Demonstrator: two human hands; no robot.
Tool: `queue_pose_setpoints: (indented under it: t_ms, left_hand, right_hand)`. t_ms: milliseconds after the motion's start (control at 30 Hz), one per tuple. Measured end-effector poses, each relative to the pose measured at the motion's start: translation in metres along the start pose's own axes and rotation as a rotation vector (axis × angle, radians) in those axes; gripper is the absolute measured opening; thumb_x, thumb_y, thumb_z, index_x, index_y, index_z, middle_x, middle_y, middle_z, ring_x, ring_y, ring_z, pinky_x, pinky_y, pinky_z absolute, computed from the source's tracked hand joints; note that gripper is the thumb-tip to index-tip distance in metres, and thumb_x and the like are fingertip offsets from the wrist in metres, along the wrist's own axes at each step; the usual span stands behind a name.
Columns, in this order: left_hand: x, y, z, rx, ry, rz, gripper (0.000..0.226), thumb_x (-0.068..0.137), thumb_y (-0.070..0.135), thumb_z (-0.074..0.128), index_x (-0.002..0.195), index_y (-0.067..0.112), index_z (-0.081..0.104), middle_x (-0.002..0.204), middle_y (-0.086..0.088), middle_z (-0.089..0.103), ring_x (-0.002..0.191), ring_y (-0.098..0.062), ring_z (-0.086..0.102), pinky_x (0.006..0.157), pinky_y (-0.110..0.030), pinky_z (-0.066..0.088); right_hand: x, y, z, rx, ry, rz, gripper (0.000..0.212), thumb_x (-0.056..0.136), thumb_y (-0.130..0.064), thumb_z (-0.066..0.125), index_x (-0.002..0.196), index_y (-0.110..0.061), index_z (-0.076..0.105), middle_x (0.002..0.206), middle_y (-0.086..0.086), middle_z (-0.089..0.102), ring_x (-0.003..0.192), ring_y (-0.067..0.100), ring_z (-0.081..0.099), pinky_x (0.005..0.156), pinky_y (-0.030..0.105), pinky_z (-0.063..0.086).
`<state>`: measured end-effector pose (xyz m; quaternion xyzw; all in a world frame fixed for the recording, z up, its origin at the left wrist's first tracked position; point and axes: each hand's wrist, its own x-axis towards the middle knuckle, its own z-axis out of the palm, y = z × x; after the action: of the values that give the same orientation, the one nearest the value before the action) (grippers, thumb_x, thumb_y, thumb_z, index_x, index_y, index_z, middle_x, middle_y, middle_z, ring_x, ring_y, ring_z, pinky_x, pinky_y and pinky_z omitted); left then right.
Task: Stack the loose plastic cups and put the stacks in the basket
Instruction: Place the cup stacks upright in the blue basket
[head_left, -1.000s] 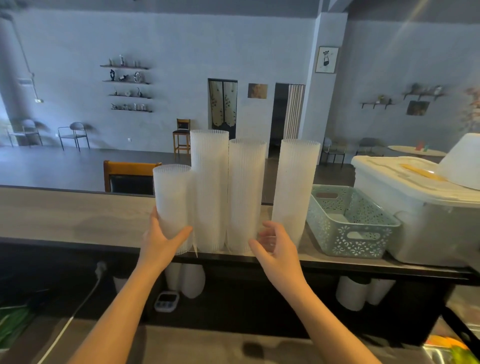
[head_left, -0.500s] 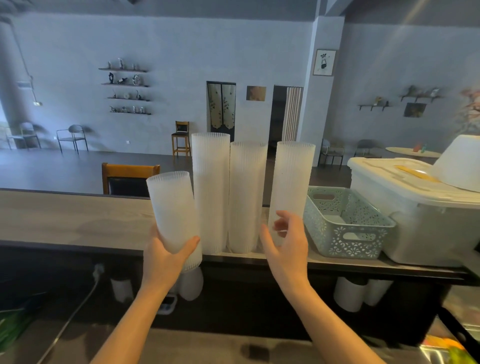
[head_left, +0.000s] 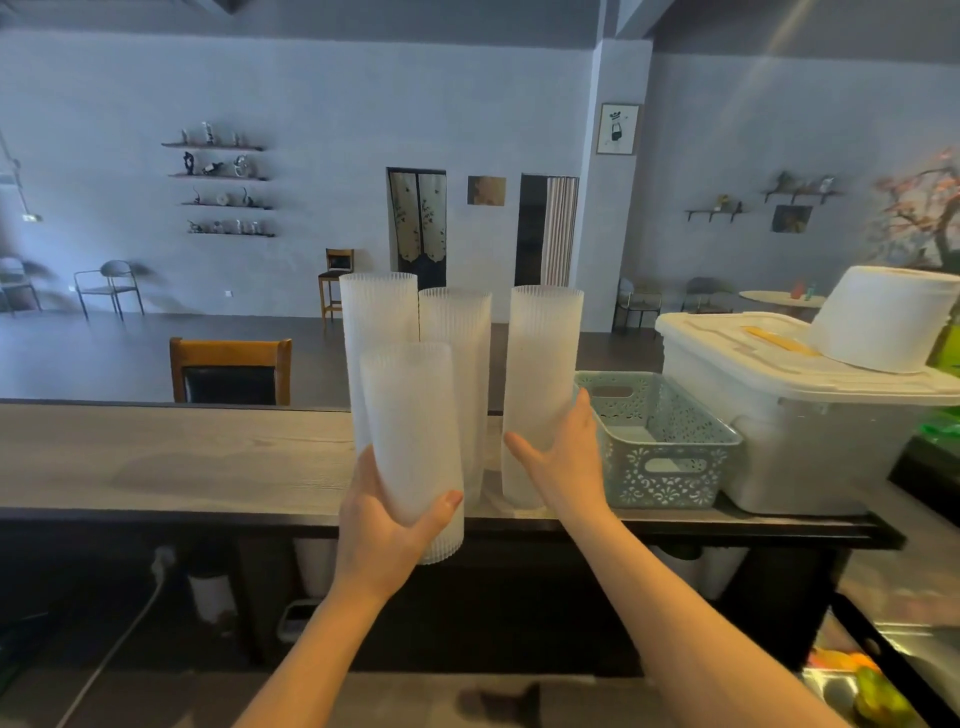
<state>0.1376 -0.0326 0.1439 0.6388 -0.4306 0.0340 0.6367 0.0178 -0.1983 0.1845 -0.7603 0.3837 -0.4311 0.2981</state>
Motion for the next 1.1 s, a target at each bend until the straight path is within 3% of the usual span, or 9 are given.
queue_pose_setpoints:
  t_ms: [100, 233, 433, 533, 733, 900, 1033, 1100]
  left_hand:
    - [-0.001, 0.006, 0.011, -0.025, -0.012, 0.011, 0.079, 0.059, 0.065, 0.073, 0.124, 0.046, 0.033, 0.117, 0.018, 0.050, 0.107, 0.009, 0.051, 0.078, -0.018, 0.049]
    - [-0.001, 0.012, 0.019, -0.024, -0.030, 0.019, 0.075, 0.060, 0.067, 0.073, 0.120, 0.055, 0.031, 0.116, 0.019, 0.050, 0.107, 0.008, 0.052, 0.077, -0.018, 0.049]
    - [0.003, 0.018, 0.031, -0.037, -0.032, 0.027, 0.084, 0.061, 0.066, 0.073, 0.130, 0.042, 0.033, 0.119, 0.019, 0.051, 0.110, 0.009, 0.050, 0.081, -0.018, 0.049]
    - [0.005, 0.022, 0.036, -0.056, -0.023, 0.023, 0.078, 0.060, 0.066, 0.073, 0.125, 0.048, 0.034, 0.118, 0.018, 0.052, 0.108, 0.010, 0.051, 0.081, -0.019, 0.050]
    - [0.011, 0.037, 0.056, -0.132, -0.092, 0.008, 0.073, 0.065, 0.056, 0.082, 0.117, 0.059, 0.031, 0.115, 0.019, 0.051, 0.104, 0.012, 0.051, 0.077, -0.019, 0.049]
    - [0.016, 0.037, 0.078, -0.113, -0.173, 0.003, 0.074, 0.058, 0.070, 0.075, 0.118, 0.063, 0.032, 0.119, 0.022, 0.052, 0.110, 0.000, 0.054, 0.085, -0.029, 0.054]
    - [0.014, 0.039, 0.091, -0.161, -0.196, -0.041, 0.067, 0.064, 0.060, 0.081, 0.114, 0.057, 0.037, 0.114, 0.022, 0.053, 0.105, 0.011, 0.053, 0.085, -0.024, 0.051]
    - [0.013, 0.038, 0.093, -0.167, -0.200, -0.065, 0.064, 0.066, 0.052, 0.078, 0.114, 0.055, 0.037, 0.114, 0.021, 0.053, 0.104, 0.013, 0.052, 0.083, -0.022, 0.048]
  right_hand:
    - [0.005, 0.010, 0.008, -0.013, -0.022, 0.100, 0.105, 0.074, -0.041, 0.084, 0.149, -0.009, 0.017, 0.140, 0.013, 0.045, 0.130, 0.031, 0.046, 0.104, 0.049, 0.046]
    - [0.002, 0.019, 0.014, -0.025, -0.052, 0.174, 0.082, 0.075, -0.044, 0.082, 0.133, -0.014, 0.034, 0.128, 0.008, 0.053, 0.118, 0.028, 0.055, 0.095, 0.046, 0.052]
    - [-0.011, 0.014, 0.000, 0.057, -0.043, 0.097, 0.070, 0.073, -0.049, 0.082, 0.122, -0.020, 0.041, 0.117, -0.001, 0.056, 0.109, 0.020, 0.058, 0.088, 0.041, 0.054]
    - [-0.015, -0.003, -0.023, 0.192, 0.020, 0.042, 0.064, 0.072, -0.045, 0.084, 0.116, -0.029, 0.040, 0.108, -0.010, 0.054, 0.102, 0.012, 0.055, 0.080, 0.030, 0.049]
    - [0.010, -0.022, -0.080, 0.238, 0.160, -0.051, 0.066, 0.069, -0.053, 0.082, 0.117, -0.028, 0.044, 0.109, -0.010, 0.058, 0.098, 0.012, 0.059, 0.077, 0.034, 0.053]
    - [0.025, 0.006, -0.098, 0.260, -0.017, 0.033, 0.063, 0.076, -0.049, 0.078, 0.124, -0.024, 0.046, 0.114, -0.008, 0.059, 0.105, 0.015, 0.059, 0.083, 0.035, 0.052]
    - [0.037, 0.019, -0.097, 0.259, -0.097, 0.055, 0.061, 0.081, -0.051, 0.074, 0.126, -0.022, 0.044, 0.114, -0.006, 0.058, 0.106, 0.016, 0.059, 0.074, 0.029, 0.049]
    - [0.043, 0.020, -0.096, 0.182, -0.161, 0.056, 0.077, 0.074, -0.064, 0.071, 0.130, -0.020, 0.043, 0.115, -0.004, 0.058, 0.106, 0.017, 0.059, 0.078, 0.034, 0.053]
